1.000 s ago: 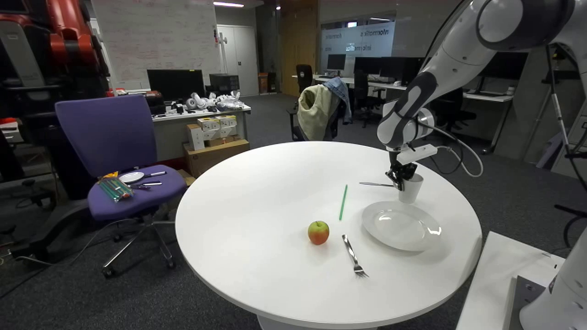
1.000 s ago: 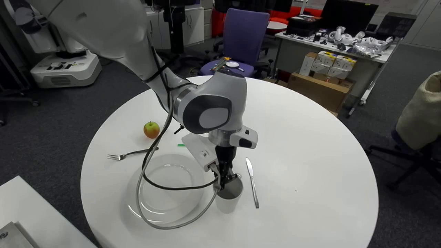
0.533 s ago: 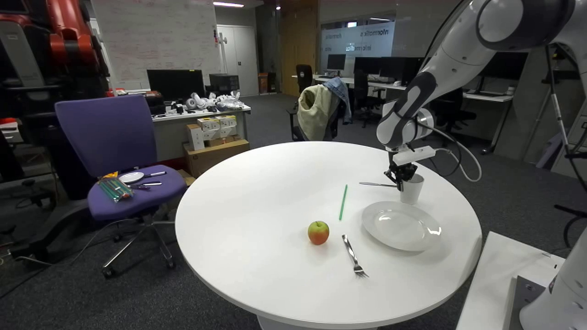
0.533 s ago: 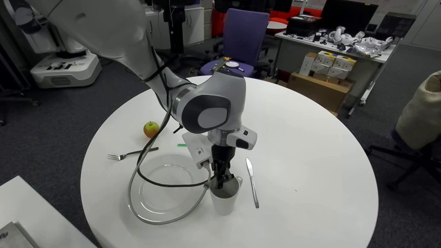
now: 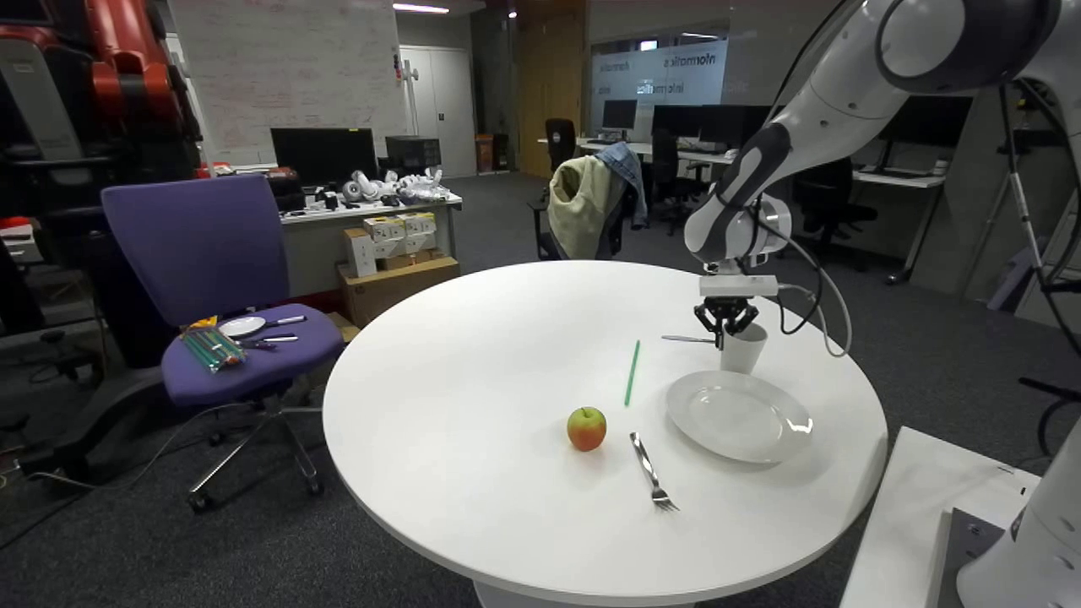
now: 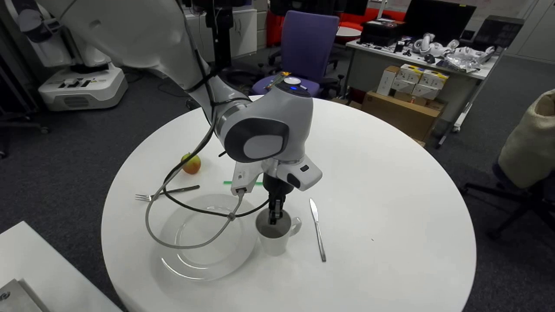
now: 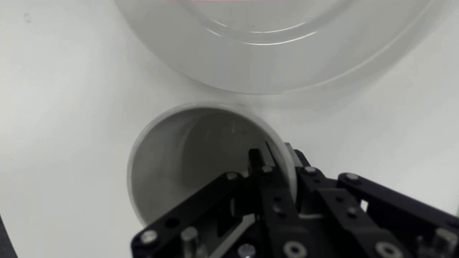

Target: Move the mug backwards.

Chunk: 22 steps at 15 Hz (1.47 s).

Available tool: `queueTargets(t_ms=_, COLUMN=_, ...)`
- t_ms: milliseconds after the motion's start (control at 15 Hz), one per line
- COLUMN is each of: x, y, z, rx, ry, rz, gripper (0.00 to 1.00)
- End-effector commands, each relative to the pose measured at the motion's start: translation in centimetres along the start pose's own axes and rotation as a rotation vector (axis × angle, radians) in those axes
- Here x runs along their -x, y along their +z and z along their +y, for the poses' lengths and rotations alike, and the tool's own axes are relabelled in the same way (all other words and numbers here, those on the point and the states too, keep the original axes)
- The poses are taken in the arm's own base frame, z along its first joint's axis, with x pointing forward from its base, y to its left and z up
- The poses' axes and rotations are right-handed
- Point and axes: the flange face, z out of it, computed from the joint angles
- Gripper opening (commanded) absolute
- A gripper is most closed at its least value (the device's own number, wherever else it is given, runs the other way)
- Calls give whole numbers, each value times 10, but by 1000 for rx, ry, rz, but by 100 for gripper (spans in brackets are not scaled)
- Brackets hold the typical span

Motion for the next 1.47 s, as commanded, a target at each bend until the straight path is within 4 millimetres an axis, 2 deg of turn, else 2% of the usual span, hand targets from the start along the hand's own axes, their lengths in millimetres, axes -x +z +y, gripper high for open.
queueTargets(t_ms=0, x=-7, y=-24, z=4, rx=-106, ry=163, rz=26, gripper=3)
queueTargets(t_ms=267, x=-18, y=-33, z=10, rx=-220, ry=326, rz=13, gripper=3)
queueTargets(t_ms=600, x=-34, y=-34, z=24, rx=-302, ry=513, rz=-26, gripper=3)
queueTargets(t_ms=1067, x=-38, y=-22, z=37, rx=-252, ry=673, rz=-140, gripper=3)
queueTargets(t_ms=1400, x=-46, y=-28, z=35, rx=-201, ry=675, rz=-137, gripper=3)
